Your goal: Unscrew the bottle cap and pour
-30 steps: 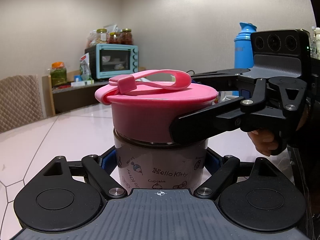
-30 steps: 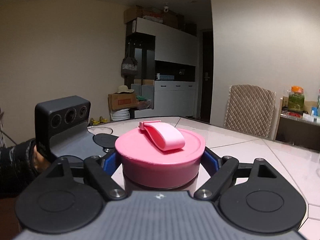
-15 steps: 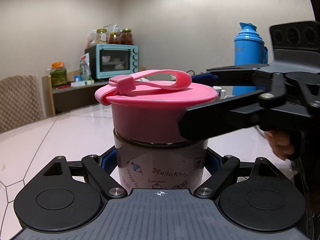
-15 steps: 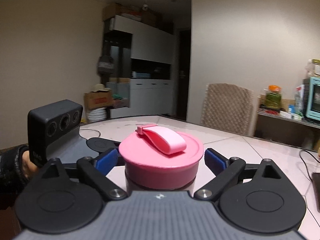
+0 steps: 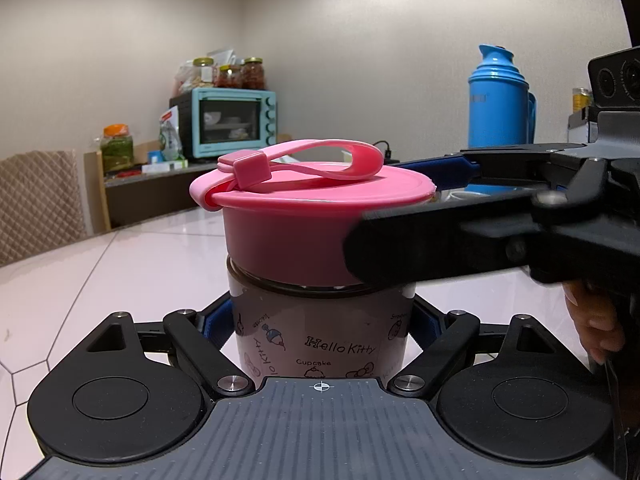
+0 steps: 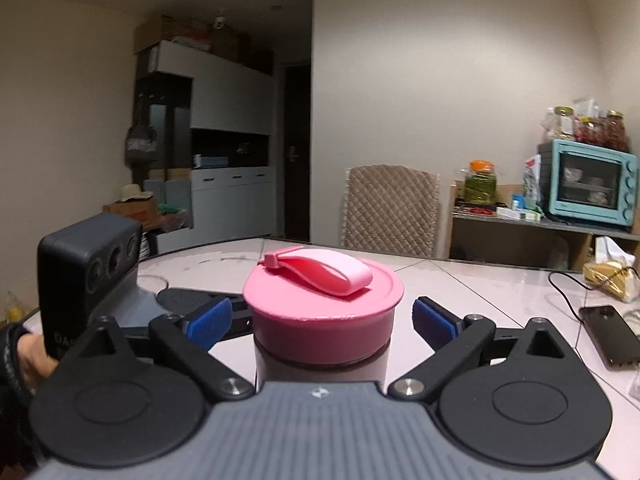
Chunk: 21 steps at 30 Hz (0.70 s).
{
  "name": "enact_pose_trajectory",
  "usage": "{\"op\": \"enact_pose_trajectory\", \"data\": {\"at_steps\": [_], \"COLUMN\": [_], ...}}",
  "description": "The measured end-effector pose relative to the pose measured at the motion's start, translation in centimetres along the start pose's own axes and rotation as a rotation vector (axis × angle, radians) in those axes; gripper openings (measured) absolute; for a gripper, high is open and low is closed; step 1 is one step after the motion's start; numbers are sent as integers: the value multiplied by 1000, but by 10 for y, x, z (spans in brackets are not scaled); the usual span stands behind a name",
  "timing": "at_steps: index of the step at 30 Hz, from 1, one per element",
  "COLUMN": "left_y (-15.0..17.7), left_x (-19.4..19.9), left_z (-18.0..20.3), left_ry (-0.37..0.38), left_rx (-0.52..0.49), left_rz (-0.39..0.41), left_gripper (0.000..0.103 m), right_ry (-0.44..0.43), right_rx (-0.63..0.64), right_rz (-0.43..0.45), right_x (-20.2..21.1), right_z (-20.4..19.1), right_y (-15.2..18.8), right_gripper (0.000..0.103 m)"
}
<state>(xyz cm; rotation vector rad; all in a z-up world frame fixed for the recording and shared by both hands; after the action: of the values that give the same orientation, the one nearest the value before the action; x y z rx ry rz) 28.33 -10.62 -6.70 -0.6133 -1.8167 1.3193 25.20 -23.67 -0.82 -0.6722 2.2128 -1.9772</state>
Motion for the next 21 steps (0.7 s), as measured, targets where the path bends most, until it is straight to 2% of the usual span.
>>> {"op": "enact_pose_trajectory", "data": {"at_steps": [14,21], "left_y": [0,0], "left_x": [0,0], "left_z": [0,0], "left_ry": [0,0], "left_rx": [0,-1], "left_rz": [0,0], "left_gripper": [90,90], "right_ry": [75,100], "right_rx": [23,17], "right_rz": [15,7], "right_x": [-10,-13], "right_z": [-15,-15], "right_y": [6,7], "right_gripper": [97,90]}}
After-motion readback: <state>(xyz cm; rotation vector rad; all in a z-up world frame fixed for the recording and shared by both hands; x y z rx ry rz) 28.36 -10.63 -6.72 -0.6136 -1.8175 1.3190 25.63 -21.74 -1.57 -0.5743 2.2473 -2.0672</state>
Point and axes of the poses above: each gripper's, at about its wrist camera, not at the fingertips, and x roughly against the way its jaws point, z to its right, y to its underside, the point moved 6 cm from there along -x, roughly the way its jaws point, and after that the axes turned 8 degrees about -x, right-handed, at the moved point
